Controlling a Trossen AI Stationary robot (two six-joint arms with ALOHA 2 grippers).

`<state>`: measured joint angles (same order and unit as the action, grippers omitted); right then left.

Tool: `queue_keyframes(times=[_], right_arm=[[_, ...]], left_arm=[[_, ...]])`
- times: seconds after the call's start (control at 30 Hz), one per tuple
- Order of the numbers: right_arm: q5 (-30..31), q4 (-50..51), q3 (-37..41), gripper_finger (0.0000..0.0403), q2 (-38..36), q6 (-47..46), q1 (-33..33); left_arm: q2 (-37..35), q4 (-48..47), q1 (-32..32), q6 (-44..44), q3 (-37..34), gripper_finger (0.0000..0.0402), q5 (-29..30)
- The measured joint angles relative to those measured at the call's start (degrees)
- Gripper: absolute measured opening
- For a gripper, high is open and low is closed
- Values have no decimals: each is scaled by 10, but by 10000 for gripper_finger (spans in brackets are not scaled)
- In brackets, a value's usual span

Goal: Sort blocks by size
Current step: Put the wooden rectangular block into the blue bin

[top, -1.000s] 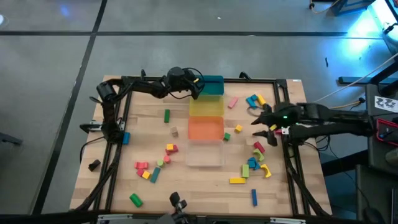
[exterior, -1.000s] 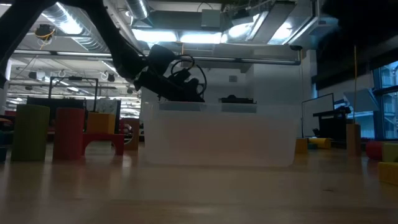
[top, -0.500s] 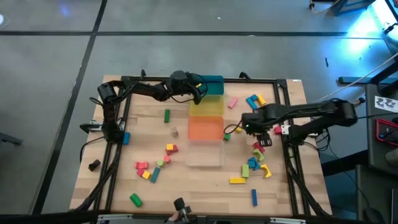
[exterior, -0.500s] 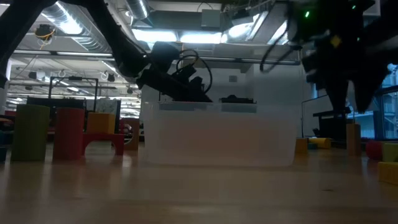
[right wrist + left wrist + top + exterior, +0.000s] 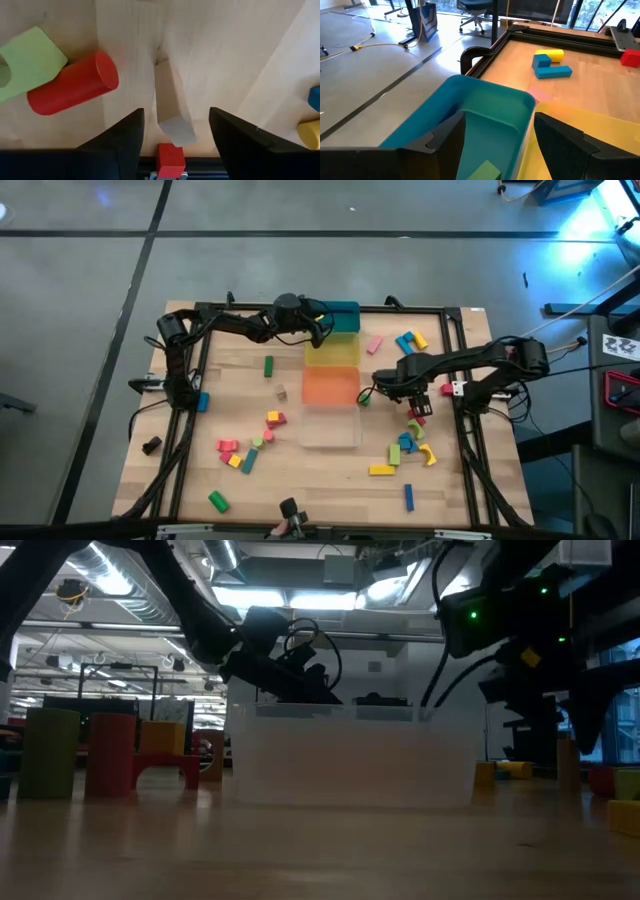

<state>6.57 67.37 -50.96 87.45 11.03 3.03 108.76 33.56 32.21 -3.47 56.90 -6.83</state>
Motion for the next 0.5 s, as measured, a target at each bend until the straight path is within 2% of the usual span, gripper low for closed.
queue_keyframes(times=[0.13, 0.3, 0.5], right_arm=[[0, -3, 0, 160, 6, 0, 0], [0, 0, 0, 66, 6, -1, 0], [8, 7, -2, 60, 6, -2, 0]], left_arm=[[0, 1, 0, 3, 0, 221, 0], [0, 1, 0, 4, 0, 221, 0], [-29, 3, -3, -15, 0, 221, 0]])
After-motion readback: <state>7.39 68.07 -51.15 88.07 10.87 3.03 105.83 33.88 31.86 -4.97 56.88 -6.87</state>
